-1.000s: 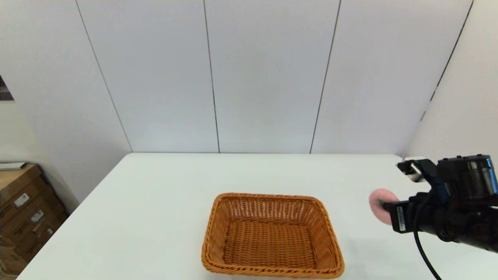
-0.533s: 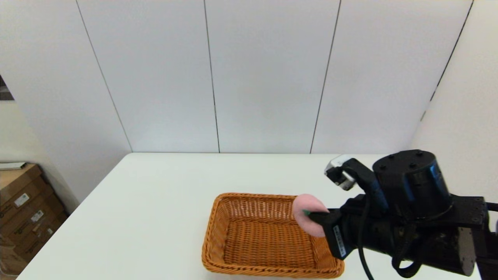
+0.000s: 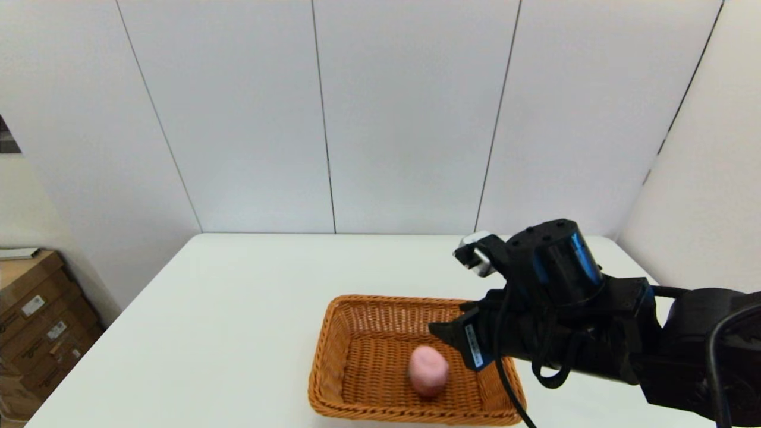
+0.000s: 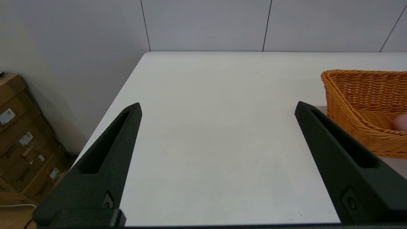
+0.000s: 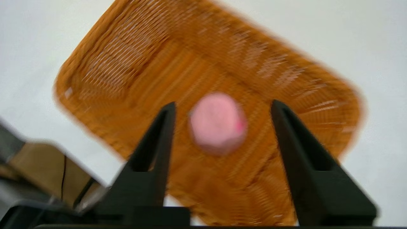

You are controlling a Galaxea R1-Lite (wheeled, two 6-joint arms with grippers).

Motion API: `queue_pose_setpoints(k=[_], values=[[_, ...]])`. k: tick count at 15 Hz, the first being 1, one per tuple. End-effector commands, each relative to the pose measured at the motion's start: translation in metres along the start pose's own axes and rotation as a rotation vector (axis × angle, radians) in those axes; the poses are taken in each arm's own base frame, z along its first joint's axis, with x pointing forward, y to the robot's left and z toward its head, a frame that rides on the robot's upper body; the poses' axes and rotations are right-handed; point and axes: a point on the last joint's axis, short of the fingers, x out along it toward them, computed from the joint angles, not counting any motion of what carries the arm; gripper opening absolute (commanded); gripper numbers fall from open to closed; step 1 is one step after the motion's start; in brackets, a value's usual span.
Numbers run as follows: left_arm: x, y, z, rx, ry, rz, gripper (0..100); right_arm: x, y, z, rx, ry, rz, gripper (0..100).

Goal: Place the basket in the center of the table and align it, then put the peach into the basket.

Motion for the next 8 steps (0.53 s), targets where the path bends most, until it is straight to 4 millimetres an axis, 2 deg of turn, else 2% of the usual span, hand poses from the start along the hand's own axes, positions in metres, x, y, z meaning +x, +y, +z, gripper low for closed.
queue_pose_setpoints(k=[1,3,5,8], values=[[0.0,0.0,0.0,-0.003,0.0,0.0,100,-0.041,-0.034,0.021,0.075,-0.149,-0.112,100],[0.0,0.0,0.0,-0.003,0.0,0.0,100,-0.078,-0.051,0.029,0.12,-0.265,-0.226,100],[0.0,0.0,0.0,-0.003,0.001,0.0,100,-0.11,-0.055,0.026,0.108,-0.349,-0.398,100],[0.0,0.0,0.0,-0.02,0.0,0.002,100,-0.177,-0.051,-0.009,-0.075,-0.445,-0.485,100]])
